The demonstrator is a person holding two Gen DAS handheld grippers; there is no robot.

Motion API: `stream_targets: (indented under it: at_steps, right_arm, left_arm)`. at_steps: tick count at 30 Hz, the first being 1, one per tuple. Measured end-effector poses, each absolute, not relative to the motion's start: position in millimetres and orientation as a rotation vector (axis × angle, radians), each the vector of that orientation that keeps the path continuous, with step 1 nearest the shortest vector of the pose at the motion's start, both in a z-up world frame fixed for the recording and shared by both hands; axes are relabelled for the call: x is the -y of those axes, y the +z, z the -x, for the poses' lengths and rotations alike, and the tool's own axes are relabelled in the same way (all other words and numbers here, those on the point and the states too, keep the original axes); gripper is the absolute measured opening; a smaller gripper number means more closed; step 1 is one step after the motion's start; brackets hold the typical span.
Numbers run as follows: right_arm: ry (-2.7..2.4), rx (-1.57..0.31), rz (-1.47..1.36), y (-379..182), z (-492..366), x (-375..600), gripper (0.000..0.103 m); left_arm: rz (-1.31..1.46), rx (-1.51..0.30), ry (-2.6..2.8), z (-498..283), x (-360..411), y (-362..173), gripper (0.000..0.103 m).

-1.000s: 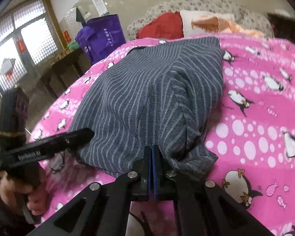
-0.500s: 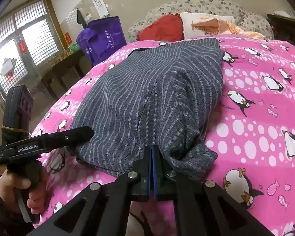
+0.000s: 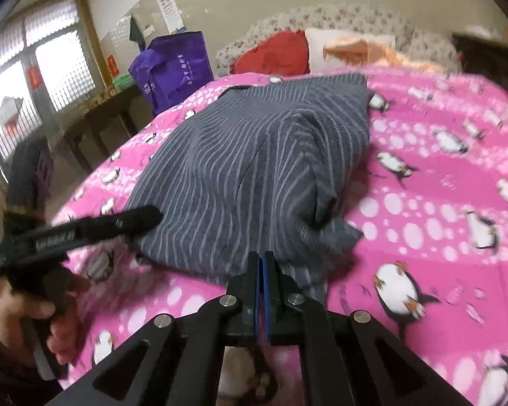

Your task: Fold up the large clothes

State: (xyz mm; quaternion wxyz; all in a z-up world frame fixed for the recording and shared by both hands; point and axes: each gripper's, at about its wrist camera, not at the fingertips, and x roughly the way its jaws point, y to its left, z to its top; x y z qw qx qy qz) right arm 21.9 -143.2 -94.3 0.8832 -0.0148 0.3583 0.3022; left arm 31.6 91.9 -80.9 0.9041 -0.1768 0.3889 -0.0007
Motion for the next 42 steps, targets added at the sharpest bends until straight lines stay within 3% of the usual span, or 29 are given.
stream_targets:
  at_steps: [6,17,22,23,25,26,27,31,35,42]
  right_arm:
    - [0.573,-0.761,0.137,-101,27,142,0.004]
    - [0.362,-0.858,0.006,-97,35,190,0.006]
    - [0.349,-0.804,0.020,-50,47,205,0.007]
    - [0.361,-0.791,0.016,-35,49,207,0.010]
    - [0.366,-0.766,0.012,-6,54,209,0.049]
    - [0.357,-0.748,0.017,8,57,210,0.091]
    - [0.333,-0.715,0.025,23,62,212,0.103]
    - [0.339,-0.655,0.056,61,71,210,0.103]
    - [0.360,-0.656,0.032,77,72,209,0.103]
    - [0.368,-0.705,0.012,82,68,211,0.103]
  left_arm:
    - [0.167,-0.776,0.188,8,-42,-34,0.084]
    - [0.088,-0.695,0.186,49,-12,21,0.084]
    - [0.075,-0.642,0.208,60,-9,43,0.084]
    - [0.070,-0.641,0.202,61,-8,48,0.084]
    - [0.063,-0.654,0.199,62,-7,54,0.086]
    - [0.048,-0.654,0.205,61,-6,58,0.086]
    - [0.037,-0.649,0.208,62,-6,62,0.086]
    - [-0.047,-0.598,0.276,66,2,75,0.087]
    - [-0.028,-0.589,0.266,68,-1,83,0.098]
    - [0.080,-0.740,0.159,52,-10,85,0.098]
